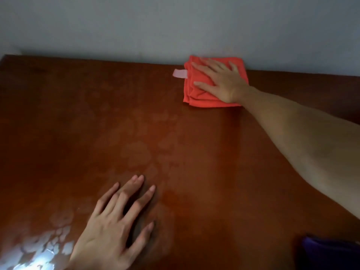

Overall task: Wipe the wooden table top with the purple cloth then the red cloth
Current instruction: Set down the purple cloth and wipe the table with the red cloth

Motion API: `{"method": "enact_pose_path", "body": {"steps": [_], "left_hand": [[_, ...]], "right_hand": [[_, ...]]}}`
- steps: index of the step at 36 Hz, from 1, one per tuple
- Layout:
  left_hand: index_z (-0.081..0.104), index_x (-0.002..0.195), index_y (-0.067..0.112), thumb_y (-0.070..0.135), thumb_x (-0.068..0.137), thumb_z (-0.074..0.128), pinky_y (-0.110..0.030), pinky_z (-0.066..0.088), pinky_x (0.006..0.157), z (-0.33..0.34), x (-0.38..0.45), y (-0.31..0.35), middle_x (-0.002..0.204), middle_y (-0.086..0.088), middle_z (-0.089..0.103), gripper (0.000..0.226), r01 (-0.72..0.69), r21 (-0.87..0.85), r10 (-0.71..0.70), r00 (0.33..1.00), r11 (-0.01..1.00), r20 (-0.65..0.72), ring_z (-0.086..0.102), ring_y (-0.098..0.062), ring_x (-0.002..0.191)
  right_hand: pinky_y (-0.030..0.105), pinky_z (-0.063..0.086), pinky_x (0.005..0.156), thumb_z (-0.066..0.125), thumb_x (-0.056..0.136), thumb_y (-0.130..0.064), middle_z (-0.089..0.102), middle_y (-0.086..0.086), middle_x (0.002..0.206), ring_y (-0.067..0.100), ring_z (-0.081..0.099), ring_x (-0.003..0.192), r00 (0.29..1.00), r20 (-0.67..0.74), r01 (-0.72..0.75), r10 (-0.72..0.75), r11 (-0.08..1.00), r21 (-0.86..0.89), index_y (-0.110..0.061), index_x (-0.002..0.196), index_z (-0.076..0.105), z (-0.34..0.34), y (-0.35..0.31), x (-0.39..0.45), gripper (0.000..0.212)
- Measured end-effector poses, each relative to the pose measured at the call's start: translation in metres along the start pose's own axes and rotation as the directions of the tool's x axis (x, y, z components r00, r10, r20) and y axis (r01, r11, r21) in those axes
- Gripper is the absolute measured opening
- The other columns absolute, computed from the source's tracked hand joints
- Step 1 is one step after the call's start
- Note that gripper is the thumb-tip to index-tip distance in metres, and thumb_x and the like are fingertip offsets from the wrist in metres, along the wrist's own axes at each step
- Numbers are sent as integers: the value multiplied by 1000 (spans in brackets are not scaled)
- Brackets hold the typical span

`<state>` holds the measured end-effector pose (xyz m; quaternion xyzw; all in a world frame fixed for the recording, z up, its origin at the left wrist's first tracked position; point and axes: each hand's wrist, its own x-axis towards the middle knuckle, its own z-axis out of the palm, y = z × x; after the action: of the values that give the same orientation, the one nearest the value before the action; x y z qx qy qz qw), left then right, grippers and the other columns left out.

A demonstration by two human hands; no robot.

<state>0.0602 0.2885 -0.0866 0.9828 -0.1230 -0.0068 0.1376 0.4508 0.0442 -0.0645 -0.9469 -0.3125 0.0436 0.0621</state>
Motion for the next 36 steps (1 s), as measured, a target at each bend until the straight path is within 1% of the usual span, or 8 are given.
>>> {"method": "enact_pose_path", "body": {"steps": [9, 13, 15, 19, 22, 26, 31, 36], "left_hand": [[36, 157, 25, 53, 101, 38, -44, 20, 124, -1, 0, 1, 161, -3, 35, 62, 1, -12, -1, 1000, 1000, -14, 21, -15, 155], [44, 152, 23, 51, 101, 40, -38, 15, 125, -2, 2, 1, 157, -5, 41, 58, -17, -42, 14, 998, 999, -67, 28, -16, 153], [47, 149, 19, 51, 101, 38, -37, 20, 123, -4, 3, 0, 153, -6, 44, 58, -10, -87, 1, 995, 996, -99, 34, -18, 149], [48, 141, 10, 47, 100, 43, -36, 34, 103, -9, -3, 2, 142, -9, 46, 55, 28, -247, -81, 975, 969, -208, 48, -26, 130], [54, 130, 10, 42, 100, 46, -45, 41, 94, -13, -14, 1, 134, -12, 49, 45, 55, -312, -155, 939, 949, -306, 54, -32, 120], [58, 127, 14, 46, 97, 44, -49, 42, 95, -17, -32, -19, 132, -10, 49, 46, 81, -278, -146, 964, 957, -224, 53, -32, 119], [53, 138, 20, 51, 96, 39, -47, 34, 102, -33, -47, -67, 140, -5, 45, 53, 63, -96, -75, 988, 993, -132, 49, -29, 125], [45, 148, 18, 61, 96, 31, -53, 37, 111, -44, -37, -115, 149, -9, 40, 69, 79, -4, -79, 997, 997, -6, 46, -35, 136]], "right_hand": [[66, 0, 123, 26, 98, -76, 4, -9, 174, 17, 2, 160, 953, -71, -292, 295, 955, 55, -45, 163, 10, 19, -53, -34, 73], [67, 2, 122, 26, 98, -76, 4, -8, 174, 17, 3, 160, 959, -74, -272, 275, 961, 46, -44, 163, 9, 31, -103, -87, 75], [68, 3, 122, 25, 97, -77, 5, -8, 174, 17, 3, 160, 964, -77, -252, 255, 967, 47, -44, 163, 9, 37, -133, -120, 76], [69, 4, 122, 18, 92, -79, 4, -9, 174, 17, 3, 160, 971, -70, -228, 230, 973, 26, -44, 163, 8, 54, -201, -199, 81], [69, 8, 121, 21, 91, -77, 5, -8, 174, 18, 3, 161, 982, -87, -165, 167, 986, 22, -41, 164, 14, 70, -259, -266, 81], [68, 9, 121, 31, 96, -75, 5, -6, 174, 18, 2, 161, 998, -65, 23, -24, 999, -24, -39, 164, 16, 78, -313, -332, 78], [69, 11, 119, 34, 97, -75, 0, -7, 175, 18, -1, 161, 984, 15, 179, -178, 981, -73, -40, 165, 11, 71, -304, -334, 80], [63, 8, 124, 42, 96, -74, 7, -10, 174, 14, 4, 160, 900, 101, 432, -424, 899, -73, -45, 162, 19, 56, -261, -277, 76]]}}
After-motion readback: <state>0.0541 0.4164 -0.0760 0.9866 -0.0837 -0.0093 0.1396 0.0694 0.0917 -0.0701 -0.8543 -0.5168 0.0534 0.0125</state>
